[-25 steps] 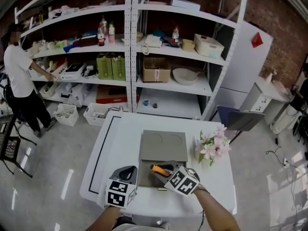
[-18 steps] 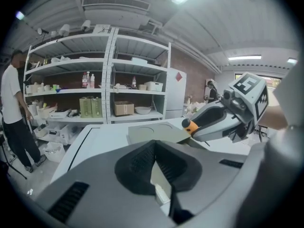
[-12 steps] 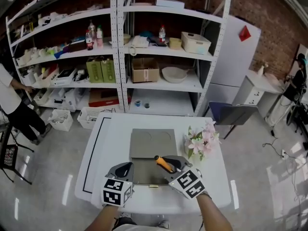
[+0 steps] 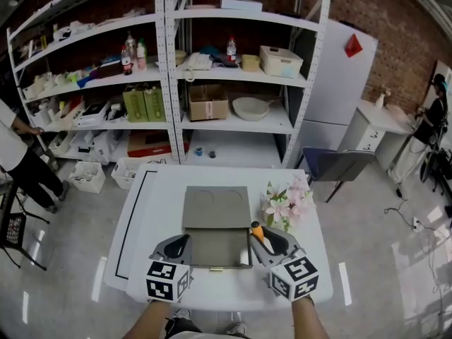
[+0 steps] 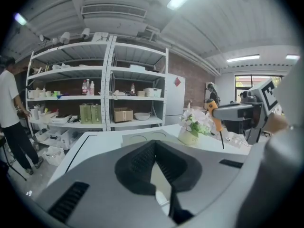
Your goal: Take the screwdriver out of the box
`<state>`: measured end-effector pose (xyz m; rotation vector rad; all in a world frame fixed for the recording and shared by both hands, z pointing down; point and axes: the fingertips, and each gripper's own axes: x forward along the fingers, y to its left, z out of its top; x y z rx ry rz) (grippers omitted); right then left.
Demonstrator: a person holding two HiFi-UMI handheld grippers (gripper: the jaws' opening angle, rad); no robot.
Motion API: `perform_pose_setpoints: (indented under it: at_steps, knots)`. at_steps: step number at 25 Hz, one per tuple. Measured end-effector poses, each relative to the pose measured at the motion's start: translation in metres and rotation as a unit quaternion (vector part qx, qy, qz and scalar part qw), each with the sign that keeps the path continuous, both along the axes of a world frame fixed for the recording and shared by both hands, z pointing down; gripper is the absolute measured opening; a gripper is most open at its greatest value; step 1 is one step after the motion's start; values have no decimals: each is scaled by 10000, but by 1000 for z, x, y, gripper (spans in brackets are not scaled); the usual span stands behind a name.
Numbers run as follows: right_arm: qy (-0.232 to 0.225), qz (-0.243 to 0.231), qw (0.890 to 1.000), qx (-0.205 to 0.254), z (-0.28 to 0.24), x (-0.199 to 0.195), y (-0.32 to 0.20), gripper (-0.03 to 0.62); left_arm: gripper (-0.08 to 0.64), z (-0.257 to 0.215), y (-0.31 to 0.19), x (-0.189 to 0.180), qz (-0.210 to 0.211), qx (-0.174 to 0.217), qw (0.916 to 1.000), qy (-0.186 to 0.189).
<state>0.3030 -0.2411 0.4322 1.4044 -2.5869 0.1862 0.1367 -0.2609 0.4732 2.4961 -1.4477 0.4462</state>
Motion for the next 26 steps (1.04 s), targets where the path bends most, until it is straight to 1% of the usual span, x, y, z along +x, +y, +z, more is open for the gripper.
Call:
perform_pose_setpoints:
  at_steps: [3, 6, 15, 26]
  knots:
    - [-7, 196, 9998, -9, 2, 15, 6, 115, 3, -2, 4, 2, -59, 20, 10000, -8]
    - [-74, 269, 9996, -23, 3, 23, 10, 115, 3, -3, 6, 3, -114, 34, 9999, -16]
    - [-132, 313, 9994, -5, 6, 30, 16, 115, 3, 0, 14, 2, -190, 38, 9998, -77]
    - [-62, 320, 9995, 14, 5, 33, 15, 115, 3, 1, 13, 3, -179, -4, 9998, -104]
